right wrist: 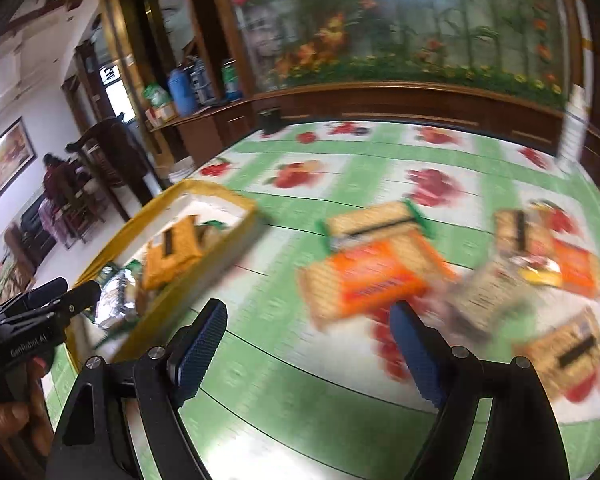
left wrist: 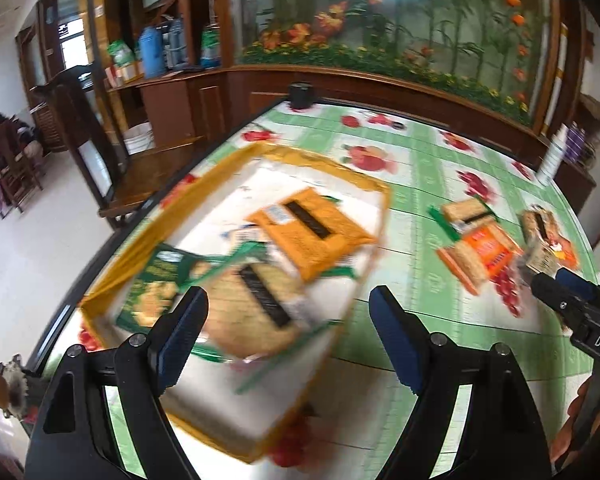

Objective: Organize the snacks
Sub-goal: 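Move both tools back toward the remaining snack pile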

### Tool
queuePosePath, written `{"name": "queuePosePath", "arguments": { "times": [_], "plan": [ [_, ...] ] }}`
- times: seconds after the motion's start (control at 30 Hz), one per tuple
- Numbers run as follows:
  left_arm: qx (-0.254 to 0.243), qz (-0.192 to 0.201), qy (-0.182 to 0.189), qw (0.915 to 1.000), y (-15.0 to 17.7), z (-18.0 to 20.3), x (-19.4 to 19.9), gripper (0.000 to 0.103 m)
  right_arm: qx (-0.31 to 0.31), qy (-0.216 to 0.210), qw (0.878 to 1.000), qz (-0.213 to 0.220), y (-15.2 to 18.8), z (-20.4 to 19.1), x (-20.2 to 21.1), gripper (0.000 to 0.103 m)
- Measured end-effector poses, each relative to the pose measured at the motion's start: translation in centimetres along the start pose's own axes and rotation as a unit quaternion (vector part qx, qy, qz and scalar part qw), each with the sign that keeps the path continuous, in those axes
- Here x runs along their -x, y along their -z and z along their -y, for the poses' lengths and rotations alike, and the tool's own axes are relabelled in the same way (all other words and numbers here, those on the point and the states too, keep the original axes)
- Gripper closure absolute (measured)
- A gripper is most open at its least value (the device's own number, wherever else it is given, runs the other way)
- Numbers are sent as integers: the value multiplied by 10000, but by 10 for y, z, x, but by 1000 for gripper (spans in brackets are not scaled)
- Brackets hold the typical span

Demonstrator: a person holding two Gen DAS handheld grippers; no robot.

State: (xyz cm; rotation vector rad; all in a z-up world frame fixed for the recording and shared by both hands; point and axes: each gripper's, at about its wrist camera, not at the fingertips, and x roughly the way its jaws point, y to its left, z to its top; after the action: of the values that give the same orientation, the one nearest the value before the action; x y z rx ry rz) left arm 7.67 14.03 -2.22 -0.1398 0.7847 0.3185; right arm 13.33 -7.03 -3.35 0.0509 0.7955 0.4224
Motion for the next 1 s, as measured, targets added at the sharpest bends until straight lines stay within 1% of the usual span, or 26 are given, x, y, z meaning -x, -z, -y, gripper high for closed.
{"name": "queuePosePath", "arguments": {
  "times": [0.1, 0.2, 0.23, 0.33, 0.43, 0.5, 0.6, 0.7, 0.87, 1.0],
  "plan": [
    [-241, -46, 186, 9995, 0, 27, -2, 20, -194, 152, 9997, 66, 8, 30, 17, 17],
    [-575, -93, 442, 9973, -1, 56, -5, 20, -398, 325, 9986, 103, 17, 60, 33, 17],
    [-710, -128, 609, 9955, -2, 67, -8, 20, -462, 404, 9980, 128, 20, 69, 39, 17],
    [-1137, -235, 936, 9888, -9, 100, -20, 20, -758, 590, 9952, 205, 32, 100, 59, 16],
    [-1434, -397, 1062, 9832, -18, 126, -36, 20, -1088, 724, 9912, 226, 42, 128, 71, 15],
    [-1526, -481, 1121, 9807, -20, 136, -44, 20, -1282, 810, 9882, 224, 48, 144, 78, 15],
    [-1641, -601, 1146, 9779, -23, 147, -59, 20, -1423, 883, 9856, 232, 54, 158, 82, 15],
    [-1716, -723, 1187, 9753, -18, 151, -68, 20, -1477, 927, 9845, 192, 56, 166, 81, 15],
    [-1716, -749, 1244, 9744, -17, 155, -76, 20, -1407, 910, 9858, 75, 54, 163, 69, 15],
    [-1758, -723, 1226, 9741, -19, 159, -79, 20, -1281, 850, 9881, 69, 42, 151, 59, 15]
  ]
}}
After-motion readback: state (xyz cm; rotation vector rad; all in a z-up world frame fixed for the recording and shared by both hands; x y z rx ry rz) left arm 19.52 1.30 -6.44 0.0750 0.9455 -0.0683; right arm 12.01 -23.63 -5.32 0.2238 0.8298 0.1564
